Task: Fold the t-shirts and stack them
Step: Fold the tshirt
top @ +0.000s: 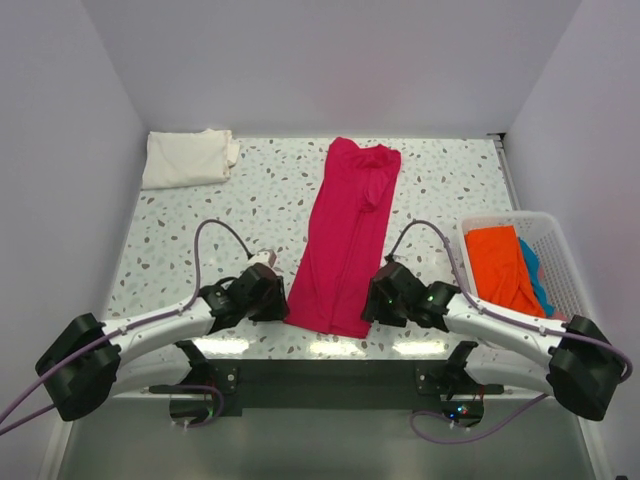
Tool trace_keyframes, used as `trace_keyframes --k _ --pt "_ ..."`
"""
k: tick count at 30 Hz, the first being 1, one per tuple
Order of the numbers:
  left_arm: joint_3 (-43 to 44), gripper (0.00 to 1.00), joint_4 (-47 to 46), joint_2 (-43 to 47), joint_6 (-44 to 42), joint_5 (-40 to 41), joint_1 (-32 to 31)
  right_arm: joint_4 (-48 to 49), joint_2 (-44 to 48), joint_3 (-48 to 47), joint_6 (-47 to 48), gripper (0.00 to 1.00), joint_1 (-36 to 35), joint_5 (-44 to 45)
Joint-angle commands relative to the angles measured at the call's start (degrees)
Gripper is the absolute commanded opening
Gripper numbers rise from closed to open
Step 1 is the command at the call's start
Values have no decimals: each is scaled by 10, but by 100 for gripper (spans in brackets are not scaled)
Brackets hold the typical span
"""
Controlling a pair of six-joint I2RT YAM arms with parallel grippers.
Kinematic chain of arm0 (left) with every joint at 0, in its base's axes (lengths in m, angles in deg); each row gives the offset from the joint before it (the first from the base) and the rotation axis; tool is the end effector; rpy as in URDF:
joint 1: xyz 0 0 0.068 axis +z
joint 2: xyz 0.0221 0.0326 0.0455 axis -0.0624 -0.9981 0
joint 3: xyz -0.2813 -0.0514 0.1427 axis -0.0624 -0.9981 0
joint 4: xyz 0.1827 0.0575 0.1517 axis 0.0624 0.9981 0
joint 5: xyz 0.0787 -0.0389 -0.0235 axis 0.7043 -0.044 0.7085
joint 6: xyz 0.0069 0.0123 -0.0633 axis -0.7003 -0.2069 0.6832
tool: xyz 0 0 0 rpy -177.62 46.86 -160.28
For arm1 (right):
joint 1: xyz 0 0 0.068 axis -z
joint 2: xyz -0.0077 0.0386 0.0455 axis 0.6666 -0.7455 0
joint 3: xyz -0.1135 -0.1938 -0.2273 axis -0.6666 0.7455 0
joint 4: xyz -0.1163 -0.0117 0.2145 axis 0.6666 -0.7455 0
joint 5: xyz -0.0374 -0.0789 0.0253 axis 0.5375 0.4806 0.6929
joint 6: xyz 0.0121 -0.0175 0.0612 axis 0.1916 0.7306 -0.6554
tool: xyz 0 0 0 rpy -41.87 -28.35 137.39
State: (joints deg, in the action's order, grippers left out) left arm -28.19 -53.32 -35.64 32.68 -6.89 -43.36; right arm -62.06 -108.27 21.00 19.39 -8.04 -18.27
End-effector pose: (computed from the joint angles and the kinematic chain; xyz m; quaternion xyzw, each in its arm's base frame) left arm 0.1162 -0.1146 0.1955 -0.0360 0.9522 -0.1779 0.2459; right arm 0.1100 0.1216 0.2204 0.0596 0.9568 0.1893 0.2126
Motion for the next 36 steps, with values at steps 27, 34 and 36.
trace_keyframes --k 27,34,36 --pt "-32 3 -66 -21 16 -50 -42 61 -36 90 -107 0 -34 -56" --pt "-32 0 -31 19 56 -42 -81 -3 10 82 -66 0 -52 -63" --pt "-27 0 -29 36 64 -36 -87 -24 17 70 -54 0 -53 -57"
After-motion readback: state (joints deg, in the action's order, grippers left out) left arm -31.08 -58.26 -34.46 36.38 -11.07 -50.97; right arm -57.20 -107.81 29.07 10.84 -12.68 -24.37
